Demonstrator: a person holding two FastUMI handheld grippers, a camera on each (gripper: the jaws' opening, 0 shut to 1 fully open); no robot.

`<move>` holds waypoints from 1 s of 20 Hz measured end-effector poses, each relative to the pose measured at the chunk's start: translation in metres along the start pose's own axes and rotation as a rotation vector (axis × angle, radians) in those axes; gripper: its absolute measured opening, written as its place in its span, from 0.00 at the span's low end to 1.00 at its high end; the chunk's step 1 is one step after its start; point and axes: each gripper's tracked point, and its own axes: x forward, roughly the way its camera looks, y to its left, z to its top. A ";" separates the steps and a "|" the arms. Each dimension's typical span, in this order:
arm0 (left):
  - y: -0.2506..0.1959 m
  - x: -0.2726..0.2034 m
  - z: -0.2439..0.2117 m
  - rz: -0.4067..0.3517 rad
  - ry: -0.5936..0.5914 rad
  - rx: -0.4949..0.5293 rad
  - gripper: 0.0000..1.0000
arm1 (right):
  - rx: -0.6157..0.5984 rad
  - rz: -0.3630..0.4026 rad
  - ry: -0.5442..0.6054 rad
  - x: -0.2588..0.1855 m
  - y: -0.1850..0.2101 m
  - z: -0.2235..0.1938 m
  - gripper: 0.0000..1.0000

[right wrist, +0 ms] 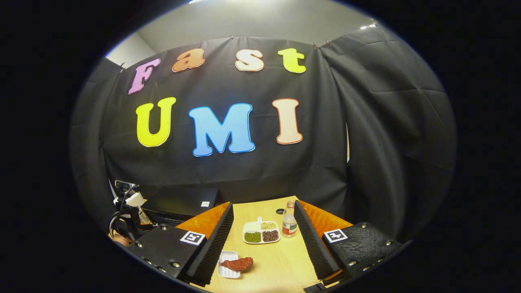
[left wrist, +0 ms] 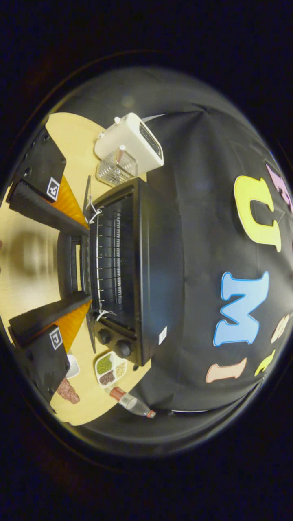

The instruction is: Open the electric oven with the left hand, put the food in, and close the electric oven.

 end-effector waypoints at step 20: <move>0.020 -0.107 0.070 -0.102 -0.239 -0.048 1.00 | 0.036 -0.003 0.064 -0.012 0.028 -0.038 0.91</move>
